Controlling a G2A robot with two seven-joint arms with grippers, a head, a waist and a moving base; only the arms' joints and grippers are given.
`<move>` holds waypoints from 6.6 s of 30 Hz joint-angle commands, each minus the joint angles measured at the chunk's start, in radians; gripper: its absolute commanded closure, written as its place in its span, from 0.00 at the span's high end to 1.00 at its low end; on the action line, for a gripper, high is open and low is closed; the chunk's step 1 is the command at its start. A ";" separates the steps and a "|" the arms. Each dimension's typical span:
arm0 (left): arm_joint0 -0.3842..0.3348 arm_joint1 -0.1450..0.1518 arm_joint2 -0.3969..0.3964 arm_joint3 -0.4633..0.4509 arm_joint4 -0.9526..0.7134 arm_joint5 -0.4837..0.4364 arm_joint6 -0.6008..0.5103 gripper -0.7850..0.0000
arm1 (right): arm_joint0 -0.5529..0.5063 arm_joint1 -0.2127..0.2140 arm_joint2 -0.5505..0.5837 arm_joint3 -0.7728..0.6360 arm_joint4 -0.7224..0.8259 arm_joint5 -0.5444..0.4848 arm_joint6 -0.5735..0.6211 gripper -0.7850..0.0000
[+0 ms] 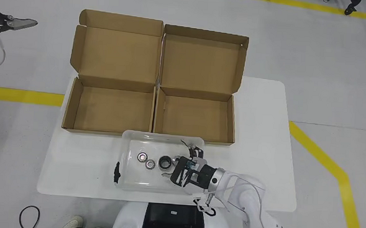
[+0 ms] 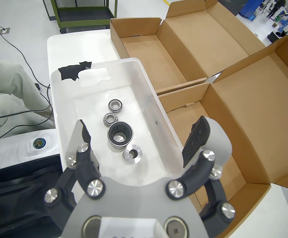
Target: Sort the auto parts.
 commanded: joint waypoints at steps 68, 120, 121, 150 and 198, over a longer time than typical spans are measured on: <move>0.000 0.000 0.000 0.000 0.000 0.000 0.000 1.00 | 0.439 -0.047 -0.349 0.369 0.211 -0.045 0.513 0.84; 0.000 0.000 0.000 0.000 0.000 0.000 0.000 1.00 | 0.224 0.051 -0.120 0.295 0.211 -0.004 -0.691 0.00; 0.000 0.000 0.000 0.000 0.000 0.000 0.000 1.00 | 0.214 0.053 -0.114 0.298 0.209 0.006 -0.722 0.00; 0.000 0.000 0.000 0.000 0.000 0.000 0.000 1.00 | 0.183 0.063 -0.096 0.323 0.186 0.059 -0.835 0.00; 0.000 0.000 0.000 0.000 0.000 0.000 0.000 1.00 | 0.131 0.061 -0.109 0.082 0.292 0.260 -1.069 0.00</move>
